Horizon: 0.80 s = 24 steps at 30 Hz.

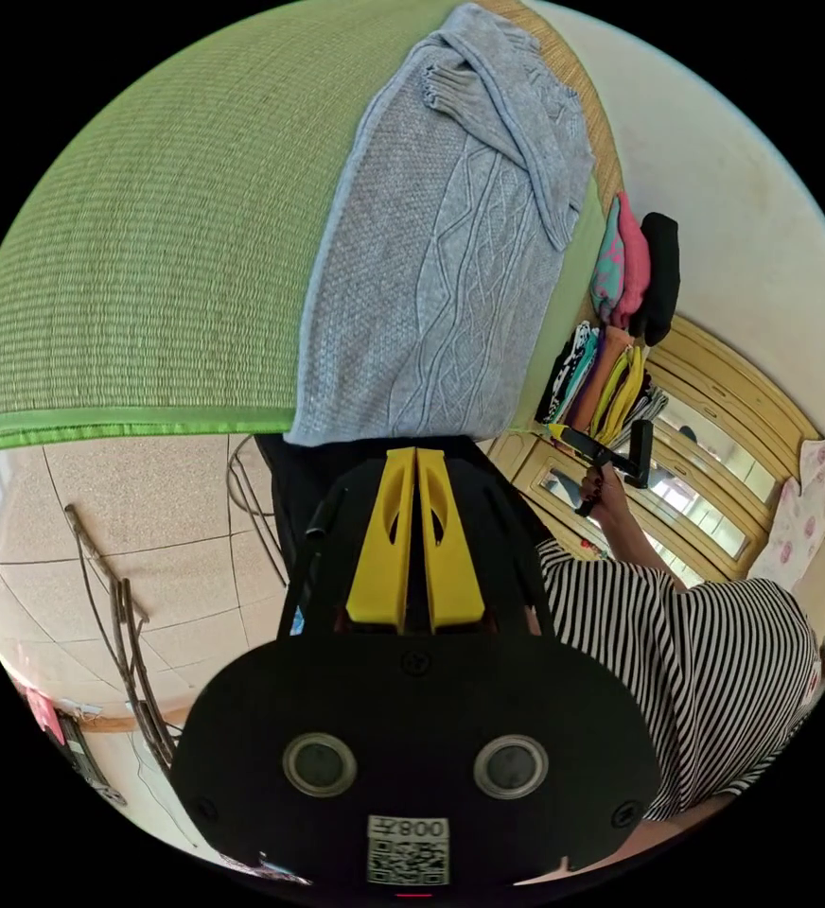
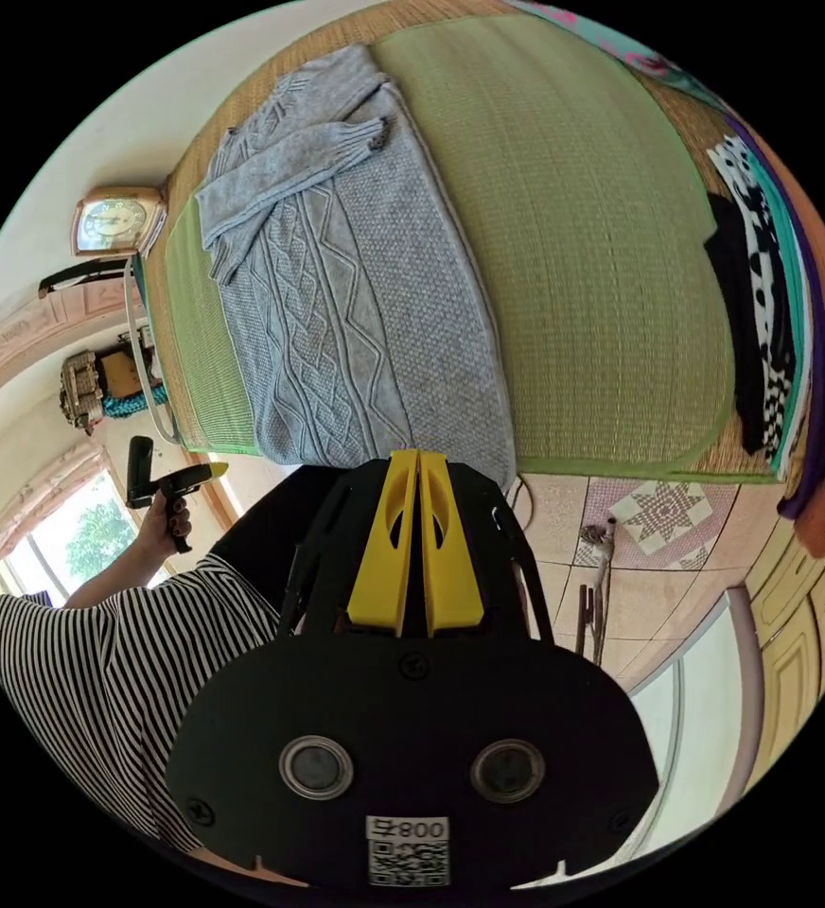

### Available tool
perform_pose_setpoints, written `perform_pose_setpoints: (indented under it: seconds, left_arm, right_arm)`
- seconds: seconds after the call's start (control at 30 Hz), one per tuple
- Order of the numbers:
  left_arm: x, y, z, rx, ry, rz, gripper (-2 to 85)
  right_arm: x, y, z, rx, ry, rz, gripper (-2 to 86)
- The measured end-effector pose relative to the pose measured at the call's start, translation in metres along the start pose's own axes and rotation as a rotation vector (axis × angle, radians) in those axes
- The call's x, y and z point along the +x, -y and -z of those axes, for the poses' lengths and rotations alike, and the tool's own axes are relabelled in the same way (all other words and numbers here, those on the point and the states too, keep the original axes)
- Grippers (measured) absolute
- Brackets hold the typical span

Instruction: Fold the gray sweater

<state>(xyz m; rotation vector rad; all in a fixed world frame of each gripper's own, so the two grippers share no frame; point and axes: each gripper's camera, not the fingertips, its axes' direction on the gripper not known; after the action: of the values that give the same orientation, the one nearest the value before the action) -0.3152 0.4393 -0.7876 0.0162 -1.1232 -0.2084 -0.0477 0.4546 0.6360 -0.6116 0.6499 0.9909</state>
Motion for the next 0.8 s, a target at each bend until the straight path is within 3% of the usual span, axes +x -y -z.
perform_pose_setpoints:
  seconds: [0.4, 0.8]
  left_arm:
    - [-0.061, -0.083, -0.084, 0.042, -0.072, 0.217, 10.0]
    - [-0.080, -0.115, -0.159, 0.026, -0.111, 0.150, 10.8]
  right_arm:
    - [0.107, -0.040, -0.030, -0.075, -0.057, 0.001, 5.4]
    - [0.182, -0.065, -0.090, -0.088, -0.030, 0.014, 9.0]
